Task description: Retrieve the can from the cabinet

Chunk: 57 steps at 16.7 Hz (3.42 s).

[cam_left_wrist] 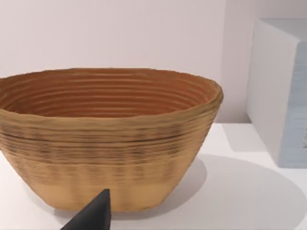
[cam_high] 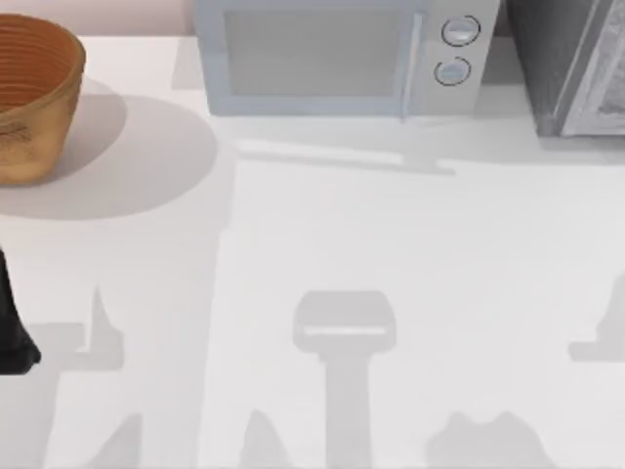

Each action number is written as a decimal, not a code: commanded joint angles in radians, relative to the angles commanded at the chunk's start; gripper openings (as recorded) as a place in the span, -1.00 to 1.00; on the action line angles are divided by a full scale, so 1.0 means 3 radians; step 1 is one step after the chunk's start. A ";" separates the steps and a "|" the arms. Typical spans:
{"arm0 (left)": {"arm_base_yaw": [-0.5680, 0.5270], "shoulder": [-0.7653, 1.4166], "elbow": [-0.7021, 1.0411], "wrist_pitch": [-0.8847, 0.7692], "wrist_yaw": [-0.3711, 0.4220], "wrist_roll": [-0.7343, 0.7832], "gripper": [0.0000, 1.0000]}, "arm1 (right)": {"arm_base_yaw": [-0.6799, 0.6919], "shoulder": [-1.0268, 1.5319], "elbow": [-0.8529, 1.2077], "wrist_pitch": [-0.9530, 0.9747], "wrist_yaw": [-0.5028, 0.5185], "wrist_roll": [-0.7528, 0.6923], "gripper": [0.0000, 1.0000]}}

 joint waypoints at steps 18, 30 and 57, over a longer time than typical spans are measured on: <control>0.0000 0.0000 0.0000 0.0000 0.0000 0.0000 1.00 | -0.0146 0.0668 -0.0074 0.0924 -0.0686 0.0256 -1.00; 0.0000 0.0000 0.0000 0.0000 0.0000 0.0000 1.00 | -0.0485 0.2935 0.0641 0.2683 -0.2001 0.0573 -1.00; 0.0000 0.0000 0.0000 0.0000 0.0000 0.0000 1.00 | -0.1925 0.6969 0.1727 0.5762 -0.4452 0.0342 -1.00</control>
